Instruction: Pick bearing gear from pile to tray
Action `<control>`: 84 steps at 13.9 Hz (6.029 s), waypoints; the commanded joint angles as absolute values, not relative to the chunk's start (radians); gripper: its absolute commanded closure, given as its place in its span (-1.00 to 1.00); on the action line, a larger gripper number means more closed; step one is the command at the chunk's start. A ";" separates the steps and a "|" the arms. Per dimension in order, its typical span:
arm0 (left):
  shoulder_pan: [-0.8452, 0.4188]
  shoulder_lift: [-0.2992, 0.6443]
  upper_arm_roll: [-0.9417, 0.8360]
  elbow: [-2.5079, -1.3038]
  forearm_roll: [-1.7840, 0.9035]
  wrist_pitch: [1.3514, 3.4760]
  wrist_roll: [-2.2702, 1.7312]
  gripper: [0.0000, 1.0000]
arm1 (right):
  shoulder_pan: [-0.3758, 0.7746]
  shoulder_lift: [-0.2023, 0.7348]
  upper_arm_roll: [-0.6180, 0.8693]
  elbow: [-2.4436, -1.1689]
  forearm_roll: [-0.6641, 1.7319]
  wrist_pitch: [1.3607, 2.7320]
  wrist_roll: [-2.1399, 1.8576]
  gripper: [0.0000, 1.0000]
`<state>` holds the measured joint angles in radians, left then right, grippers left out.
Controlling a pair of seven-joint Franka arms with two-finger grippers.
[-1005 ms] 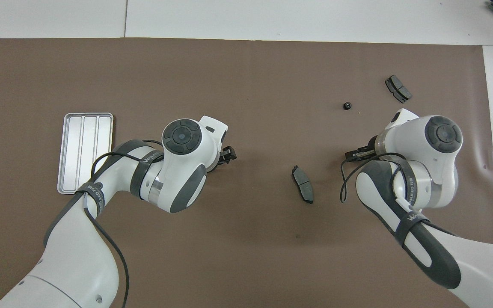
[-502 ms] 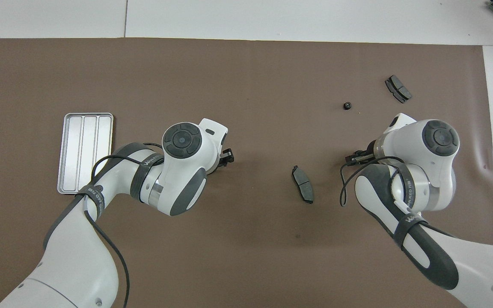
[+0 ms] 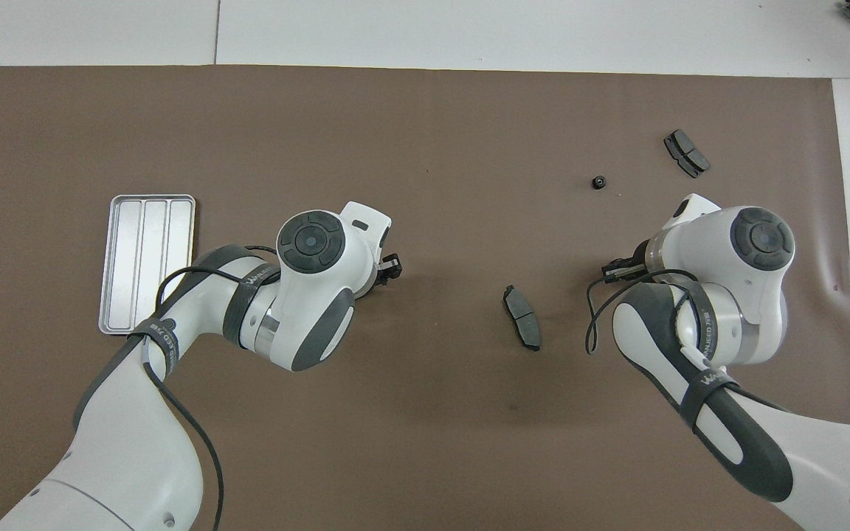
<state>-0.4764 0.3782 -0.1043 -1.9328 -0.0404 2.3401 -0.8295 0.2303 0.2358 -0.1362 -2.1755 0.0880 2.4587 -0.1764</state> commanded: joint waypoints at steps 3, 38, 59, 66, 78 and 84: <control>-0.479 0.350 -0.095 -1.971 -0.025 2.370 -0.841 0.00 | 0.229 0.210 -0.124 -2.175 0.091 2.468 -0.143 1.00; 0.049 0.195 -0.089 -2.067 -0.026 2.299 0.144 0.82 | 0.659 0.555 -0.103 -1.542 0.310 2.586 0.822 1.00; -0.102 0.241 -0.087 -1.956 -0.025 2.283 -0.196 -0.97 | 0.672 0.480 -0.221 -1.614 0.094 2.435 0.706 -1.00; -0.262 0.330 -0.089 -1.872 0.054 2.287 -0.544 -0.91 | 0.388 0.431 -0.216 -1.612 0.112 2.272 0.159 -1.00; -0.429 0.422 -0.091 -1.783 0.048 2.275 -0.845 -0.80 | 0.291 0.650 -0.210 -1.509 0.110 2.278 0.032 -1.00; -0.443 0.440 -0.092 -1.798 0.048 2.318 -0.844 -0.74 | 0.305 0.650 -0.210 -1.516 0.114 2.267 0.035 0.05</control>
